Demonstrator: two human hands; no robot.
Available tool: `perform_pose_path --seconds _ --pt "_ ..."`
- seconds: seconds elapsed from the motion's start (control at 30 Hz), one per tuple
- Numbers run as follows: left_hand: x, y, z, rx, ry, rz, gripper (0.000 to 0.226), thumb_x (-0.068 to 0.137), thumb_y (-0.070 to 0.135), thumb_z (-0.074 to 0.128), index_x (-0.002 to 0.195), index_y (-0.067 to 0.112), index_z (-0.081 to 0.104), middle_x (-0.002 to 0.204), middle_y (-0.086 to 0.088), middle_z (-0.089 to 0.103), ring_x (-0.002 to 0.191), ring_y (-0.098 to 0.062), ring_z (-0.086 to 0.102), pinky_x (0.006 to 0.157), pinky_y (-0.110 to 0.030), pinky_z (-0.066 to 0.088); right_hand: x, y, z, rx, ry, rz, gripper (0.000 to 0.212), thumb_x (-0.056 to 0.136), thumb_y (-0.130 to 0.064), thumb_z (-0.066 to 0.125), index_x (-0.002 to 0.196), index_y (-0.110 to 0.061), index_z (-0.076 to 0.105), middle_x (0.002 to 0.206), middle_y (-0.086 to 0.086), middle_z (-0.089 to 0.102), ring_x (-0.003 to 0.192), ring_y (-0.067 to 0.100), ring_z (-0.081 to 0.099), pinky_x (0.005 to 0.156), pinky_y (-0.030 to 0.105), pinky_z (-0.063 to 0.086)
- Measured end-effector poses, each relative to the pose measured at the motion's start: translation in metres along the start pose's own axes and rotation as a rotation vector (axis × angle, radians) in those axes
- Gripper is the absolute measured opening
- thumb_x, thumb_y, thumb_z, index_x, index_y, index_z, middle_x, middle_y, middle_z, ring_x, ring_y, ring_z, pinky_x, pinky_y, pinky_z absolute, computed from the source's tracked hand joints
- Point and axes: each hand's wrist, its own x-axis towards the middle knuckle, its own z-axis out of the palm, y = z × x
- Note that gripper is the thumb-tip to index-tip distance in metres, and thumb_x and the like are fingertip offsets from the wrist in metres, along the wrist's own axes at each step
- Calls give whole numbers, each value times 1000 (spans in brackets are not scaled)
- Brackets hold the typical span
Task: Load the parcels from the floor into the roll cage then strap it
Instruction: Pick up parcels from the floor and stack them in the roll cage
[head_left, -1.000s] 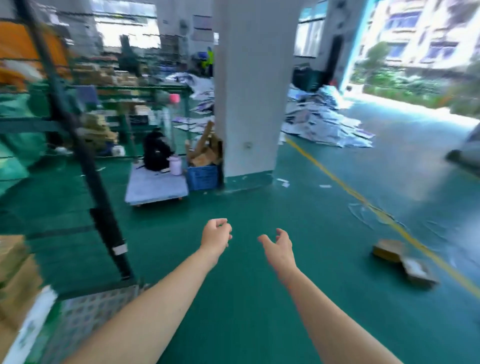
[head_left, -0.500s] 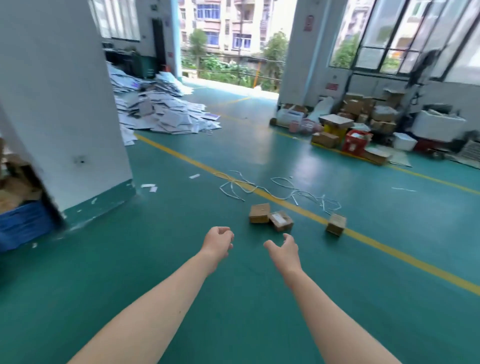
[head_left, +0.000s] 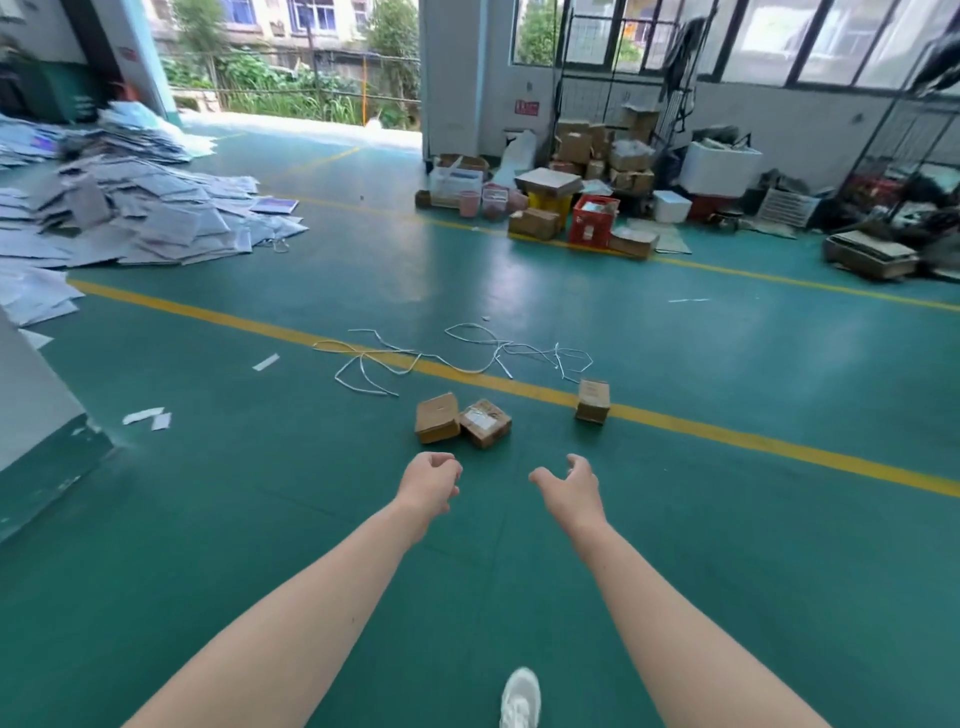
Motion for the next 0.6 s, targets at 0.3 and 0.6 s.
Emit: perform_pose_path --seconds 0.3,0.6 --pt "182 108 45 -19 27 -16 19 95 14 45 112 16 55 105 -4 60 87 -18 58 75 -31 48 208 -78 2 -27 -60 -7 73 92 -32 60 154 -14 26 158 9 29 137 25 39 94 32 35" --pt "329 178 59 -57 77 -65 15 95 12 44 98 16 58 83 -2 55 85 -22 53 75 -32 45 365 -153 28 -70 -165 -34 71 93 -31 59 154 -16 26 157 7 30 134 25 42 91 30 35"
